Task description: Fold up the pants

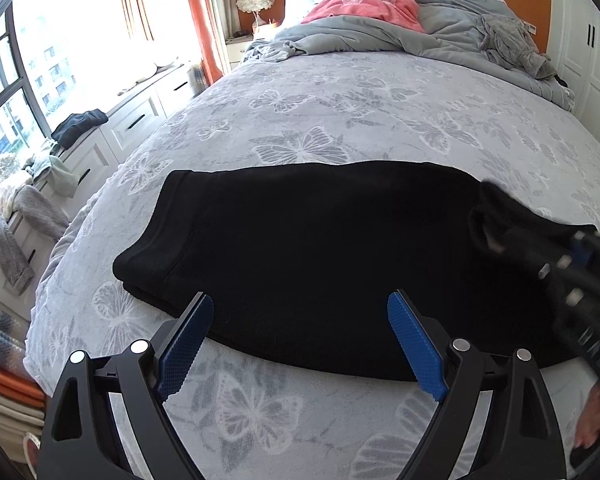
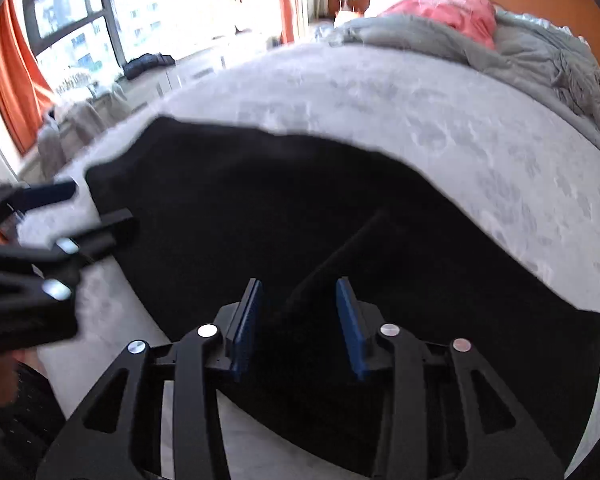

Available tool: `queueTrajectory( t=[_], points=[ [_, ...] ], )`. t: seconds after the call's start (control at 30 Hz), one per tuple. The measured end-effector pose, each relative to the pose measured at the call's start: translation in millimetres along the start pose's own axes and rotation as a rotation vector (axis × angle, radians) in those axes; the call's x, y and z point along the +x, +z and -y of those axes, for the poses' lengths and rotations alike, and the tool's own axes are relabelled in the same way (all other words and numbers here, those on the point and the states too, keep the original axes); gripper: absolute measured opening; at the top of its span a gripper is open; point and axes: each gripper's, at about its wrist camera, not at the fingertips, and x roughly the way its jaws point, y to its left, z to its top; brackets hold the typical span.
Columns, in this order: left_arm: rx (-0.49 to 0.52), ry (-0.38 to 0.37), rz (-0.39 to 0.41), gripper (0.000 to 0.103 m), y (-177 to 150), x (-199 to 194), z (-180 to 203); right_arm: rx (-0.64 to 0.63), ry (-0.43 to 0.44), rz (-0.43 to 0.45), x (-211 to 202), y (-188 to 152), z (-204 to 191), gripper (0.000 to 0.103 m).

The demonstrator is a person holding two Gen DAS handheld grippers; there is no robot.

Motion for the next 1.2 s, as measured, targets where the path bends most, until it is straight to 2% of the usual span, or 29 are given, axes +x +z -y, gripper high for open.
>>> queueTrajectory(
  t=[0.07, 0.13, 0.2, 0.23, 0.3, 0.37, 0.47, 0.53, 0.6, 0.67, 0.73, 0.77, 0.8, 0.83, 0.9, 0.97, 1.0, 1.03, 1.1, 1.13, 1.17, 1.2],
  points=[
    [0.002, -0.001, -0.018, 0.087, 0.9, 5.4, 1.7, 0.099, 0.058, 0.038, -20.7, 1.0, 22.7, 0.037],
    [-0.001, -0.010, -0.045, 0.087, 0.4, 11.0, 2.6, 0.178, 0.065, 0.163, -70.2, 8.1, 52.7, 0.043],
    [-0.014, -0.051, -0.068, 0.087, -1.0, 14.8, 3.4, 0.226, -0.017, 0.283, -118.4, 2.2, 83.3, 0.084],
    [-0.022, -0.077, -0.081, 0.087, -1.3, 16.7, 4.4, 0.253, -0.085, 0.319, -134.5, -4.3, 100.8, 0.087],
    [-0.048, -0.152, -0.117, 0.087, -3.1, 22.6, 8.7, 0.304, -0.216, 0.295, -144.1, -24.0, 133.6, 0.086],
    [-0.088, -0.247, -0.158, 0.087, -4.3, 29.9, 15.8, 0.376, -0.284, 0.212, -139.2, -44.3, 164.9, 0.085],
    [-0.150, -0.362, -0.225, 0.087, -6.5, 42.6, 32.3, 0.441, -0.281, 0.111, -127.4, -69.9, 195.9, 0.084],
    [-0.182, -0.407, -0.278, 0.087, -8.7, 53.2, 47.4, 0.441, -0.259, 0.060, -117.5, -82.9, 204.2, 0.083],
    [-0.197, -0.413, -0.293, 0.087, -8.1, 60.5, 63.1, 0.428, -0.250, 0.006, -107.5, -94.4, 205.7, 0.083],
    [-0.174, -0.391, -0.252, 0.084, -5.0, 62.1, 80.1, 0.407, -0.275, -0.035, -102.1, -106.4, 202.2, 0.083],
    [-0.123, -0.386, -0.220, 0.058, -1.1, 64.8, 99.0, 0.397, -0.283, -0.053, -100.0, -111.9, 205.6, 0.083],
    [-0.087, -0.366, -0.206, 0.030, 0.3, 66.1, 108.4, 0.405, -0.286, -0.048, -102.0, -113.2, 209.0, 0.083],
    [-0.074, -0.349, -0.183, 0.017, 3.0, 65.1, 113.3, 0.421, -0.282, -0.028, -108.5, -114.7, 212.1, 0.083],
    [-0.086, -0.338, -0.154, 0.015, 7.2, 60.0, 114.2, 0.438, -0.271, 0.004, -117.5, -115.6, 214.8, 0.083],
    [-0.129, -0.392, -0.094, 0.013, 21.0, 41.7, 106.7, 0.452, -0.242, 0.081, -135.8, -114.9, 219.4, 0.086],
    [-0.168, -0.482, -0.054, 0.012, 33.5, 28.2, 92.8, 0.447, -0.260, 0.085, -138.1, -115.8, 225.5, 0.090],
    [-0.153, -0.462, -0.049, 0.014, 35.8, 30.3, 90.1, 0.449, -0.271, 0.050, -132.0, -117.6, 229.7, 0.090],
    [-0.118, -0.401, -0.068, 0.016, 34.4, 40.7, 91.4, 0.460, -0.270, 0.019, -125.6, -119.6, 233.1, 0.090],
    [-0.084, -0.264, -0.171, 0.019, 25.0, 68.2, 94.2, 0.499, -0.220, -0.011, -117.9, -123.1, 237.0, 0.090],
    [-0.110, -0.287, -0.189, 0.022, 22.2, 71.2, 90.6, 0.513, -0.178, -0.003, -116.4, -123.4, 235.9, 0.090],
    [-0.145, -0.323, -0.177, 0.023, 22.2, 66.0, 85.2, 0.520, -0.140, -0.002, -114.0, -122.5, 233.9, 0.090],
    [-0.152, -0.339, -0.152, 0.028, 23.0, 57.1, 81.4, 0.521, -0.103, -0.011, -109.4, -121.1, 230.7, 0.090]
  ],
)
